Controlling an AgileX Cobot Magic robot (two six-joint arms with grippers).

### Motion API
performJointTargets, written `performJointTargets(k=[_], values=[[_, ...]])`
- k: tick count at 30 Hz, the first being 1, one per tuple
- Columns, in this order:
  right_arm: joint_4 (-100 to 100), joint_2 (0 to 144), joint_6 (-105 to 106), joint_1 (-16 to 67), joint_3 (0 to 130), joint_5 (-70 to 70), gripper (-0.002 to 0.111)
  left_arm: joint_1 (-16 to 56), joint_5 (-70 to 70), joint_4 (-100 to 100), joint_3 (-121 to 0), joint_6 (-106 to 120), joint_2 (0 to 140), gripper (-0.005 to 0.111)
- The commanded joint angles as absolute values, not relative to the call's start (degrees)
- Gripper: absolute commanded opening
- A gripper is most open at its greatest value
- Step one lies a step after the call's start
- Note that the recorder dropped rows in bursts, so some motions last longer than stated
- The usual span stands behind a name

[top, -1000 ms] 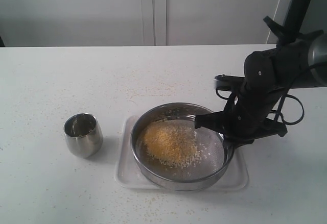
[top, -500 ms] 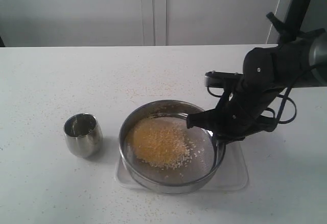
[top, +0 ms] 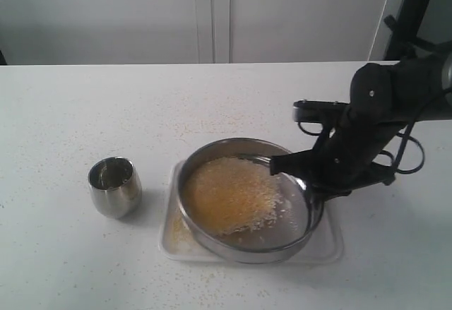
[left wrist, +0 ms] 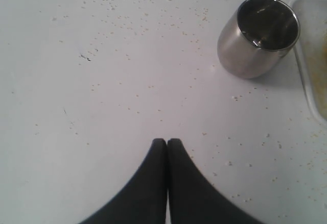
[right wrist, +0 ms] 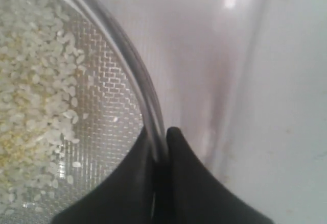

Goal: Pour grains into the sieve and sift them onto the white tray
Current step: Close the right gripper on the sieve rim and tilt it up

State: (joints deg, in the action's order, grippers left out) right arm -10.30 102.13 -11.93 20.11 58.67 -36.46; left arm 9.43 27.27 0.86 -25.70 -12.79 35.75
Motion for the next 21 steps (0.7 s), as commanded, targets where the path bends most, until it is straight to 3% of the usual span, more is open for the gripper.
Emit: performJointTargets(k=[1, 3, 7, 11, 14, 18, 21], values=[[-18.30, 100.96, -9.51, 18.76, 58.50, -33.04, 0.000, 9.36, 27.47, 1.39, -25.18, -13.02, 35.35, 0.000], [-17.83, 100.57, -3.88, 19.37, 58.88, -33.47, 0.000, 9.36, 27.47, 1.39, -25.18, -13.02, 35.35, 0.000], [-11.36, 100.06, -12.45, 14.38, 58.52, -36.36, 0.000, 9.36, 27.47, 1.39, -25.18, -13.02, 35.35, 0.000], [-17.98, 99.63, -0.84, 16.84, 58.75, -35.12, 0.000, 9.36, 27.47, 1.39, -25.18, -13.02, 35.35, 0.000], [-9.44, 99.14, -13.44, 13.19, 58.30, -36.81, 0.000, 9.36, 27.47, 1.39, -25.18, -13.02, 35.35, 0.000], [-20.50, 99.28, 1.78, 16.94, 57.37, -33.67, 0.000, 9.36, 27.47, 1.39, -25.18, -13.02, 35.35, 0.000], [-11.84, 98.51, -7.32, 14.27, 57.14, -34.81, 0.000, 9.36, 27.47, 1.39, -25.18, -13.02, 35.35, 0.000]])
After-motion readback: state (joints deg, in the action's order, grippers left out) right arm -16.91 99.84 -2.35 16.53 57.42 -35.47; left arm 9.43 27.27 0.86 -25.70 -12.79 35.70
